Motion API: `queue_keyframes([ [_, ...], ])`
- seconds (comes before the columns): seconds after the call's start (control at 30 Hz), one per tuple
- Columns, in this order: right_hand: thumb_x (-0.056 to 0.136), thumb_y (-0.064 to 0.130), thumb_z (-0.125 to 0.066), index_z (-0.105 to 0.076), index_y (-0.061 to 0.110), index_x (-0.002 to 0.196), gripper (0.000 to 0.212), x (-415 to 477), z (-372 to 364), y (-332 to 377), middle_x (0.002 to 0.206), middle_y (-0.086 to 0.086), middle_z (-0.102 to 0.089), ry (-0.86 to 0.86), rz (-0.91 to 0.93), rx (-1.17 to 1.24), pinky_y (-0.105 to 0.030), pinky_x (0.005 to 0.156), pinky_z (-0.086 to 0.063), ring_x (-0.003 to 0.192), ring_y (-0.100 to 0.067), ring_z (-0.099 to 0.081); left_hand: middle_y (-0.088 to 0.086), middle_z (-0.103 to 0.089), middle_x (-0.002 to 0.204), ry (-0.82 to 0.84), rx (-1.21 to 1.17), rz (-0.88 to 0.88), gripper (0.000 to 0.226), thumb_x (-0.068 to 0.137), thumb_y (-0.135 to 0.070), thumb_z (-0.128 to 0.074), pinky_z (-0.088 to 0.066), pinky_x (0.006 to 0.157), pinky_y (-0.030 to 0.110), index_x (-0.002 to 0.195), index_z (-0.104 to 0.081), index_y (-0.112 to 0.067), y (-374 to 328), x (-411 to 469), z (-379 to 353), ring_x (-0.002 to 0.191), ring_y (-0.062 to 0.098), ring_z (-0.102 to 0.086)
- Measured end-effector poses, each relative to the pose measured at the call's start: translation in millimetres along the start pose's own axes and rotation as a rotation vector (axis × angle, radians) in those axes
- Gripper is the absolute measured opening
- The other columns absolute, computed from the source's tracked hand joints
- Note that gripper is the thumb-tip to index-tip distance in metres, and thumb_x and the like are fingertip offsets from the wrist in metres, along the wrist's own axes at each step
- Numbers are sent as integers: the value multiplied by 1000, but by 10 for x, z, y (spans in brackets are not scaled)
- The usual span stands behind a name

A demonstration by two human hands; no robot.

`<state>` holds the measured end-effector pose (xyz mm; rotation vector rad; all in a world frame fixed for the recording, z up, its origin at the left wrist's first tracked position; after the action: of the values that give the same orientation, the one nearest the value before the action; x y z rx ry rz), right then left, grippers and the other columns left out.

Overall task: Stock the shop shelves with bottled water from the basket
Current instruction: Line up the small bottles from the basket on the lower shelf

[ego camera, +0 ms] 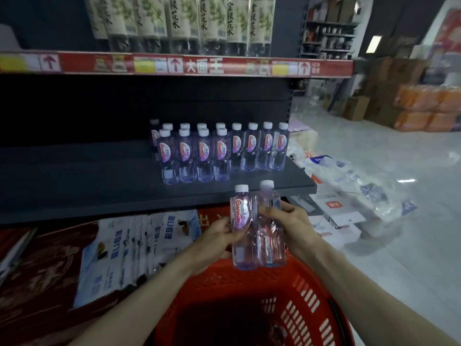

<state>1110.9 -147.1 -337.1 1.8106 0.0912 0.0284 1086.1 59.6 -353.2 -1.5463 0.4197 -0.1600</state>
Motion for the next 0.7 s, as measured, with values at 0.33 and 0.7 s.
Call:
queue_keyframes([
  [0.33, 95, 15, -74, -68, 7, 120, 27, 462, -103, 9, 100, -13, -80, -21, 88, -22, -39, 71, -61, 84, -29, -78, -8, -75, 125, -67, -105, -106, 46, 95, -37, -69, -47, 111, 53, 139, -57, -28, -5, 472, 71, 117, 13, -70],
  [0.7, 88, -2, -42, -63, -1, 92, 21, 740, 164, -98, 82, -18, -63, 102, -233, 325, -34, 62, -57, 68, -28, -65, -18, -72, 123, -106, 44, -31, 51, 80, -55, -81, -49, 110, 51, 127, -65, -44, 154, 682, 162, 117, 6, -69],
])
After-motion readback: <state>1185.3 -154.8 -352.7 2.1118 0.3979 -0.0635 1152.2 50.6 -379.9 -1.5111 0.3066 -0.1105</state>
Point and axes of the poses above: each hand's wrist, its own x-axis towards the middle knuckle, its own z-axis out of the back of the hand, y = z × x, the point moved 1 cm from there along x, towards the middle knuckle
